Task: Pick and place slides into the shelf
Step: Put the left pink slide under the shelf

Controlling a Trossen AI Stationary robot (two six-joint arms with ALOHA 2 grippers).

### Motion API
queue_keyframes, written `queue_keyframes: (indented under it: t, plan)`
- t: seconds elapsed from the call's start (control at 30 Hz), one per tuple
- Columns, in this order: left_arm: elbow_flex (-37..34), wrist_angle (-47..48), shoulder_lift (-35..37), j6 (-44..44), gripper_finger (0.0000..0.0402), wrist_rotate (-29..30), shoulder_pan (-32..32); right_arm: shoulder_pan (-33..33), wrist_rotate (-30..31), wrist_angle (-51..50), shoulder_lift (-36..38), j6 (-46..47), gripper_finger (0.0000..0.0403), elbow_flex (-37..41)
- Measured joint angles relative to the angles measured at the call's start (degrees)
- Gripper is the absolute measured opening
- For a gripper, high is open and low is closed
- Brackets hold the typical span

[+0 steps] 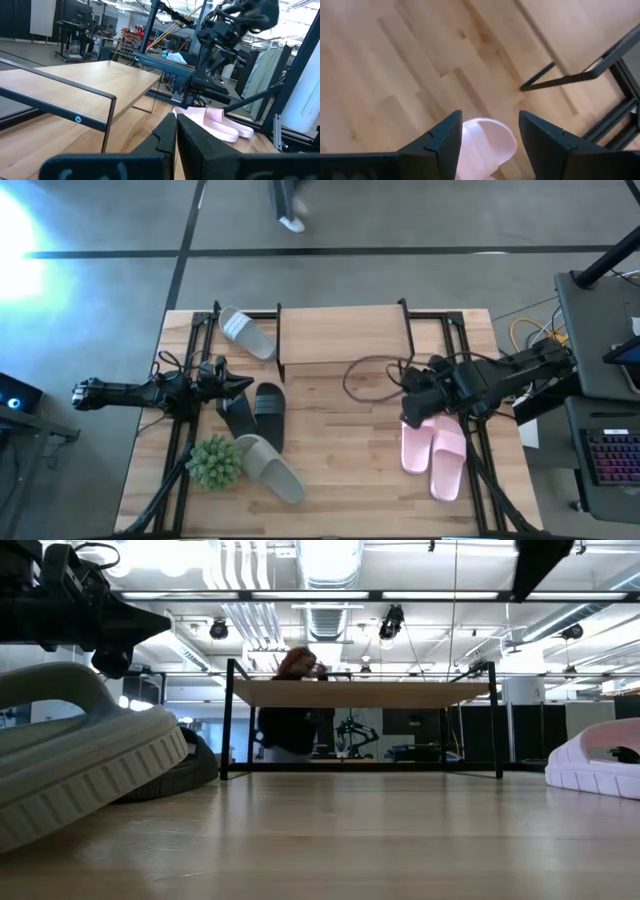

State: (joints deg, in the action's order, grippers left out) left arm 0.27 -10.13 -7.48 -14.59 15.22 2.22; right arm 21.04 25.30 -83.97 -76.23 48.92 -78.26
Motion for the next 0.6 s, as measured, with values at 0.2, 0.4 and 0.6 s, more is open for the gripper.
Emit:
queue_keyframes:
  t: [0.2, 0.4, 0.6]
  plan:
    - [0.00, -0.03, -0.04, -0.01, 0.0000, -0.01, 0.01, 9.11, 0.07, -5.05, -1.28, 9.44, 0.0175, 0.47]
    - [0.00, 0.00, 0.12, 0.00, 0.0000, -0.02, 0.01, 17.17, 0.04, -5.24, -4.77, 14.50, 0.0173, 2.65]
    - [0.00, 0.00, 0.02, -0.02, 0.0000, -0.02, 0.00, 21.70, -0.08, -6.04, -10.88, 13.89, 0.0174, 5.76]
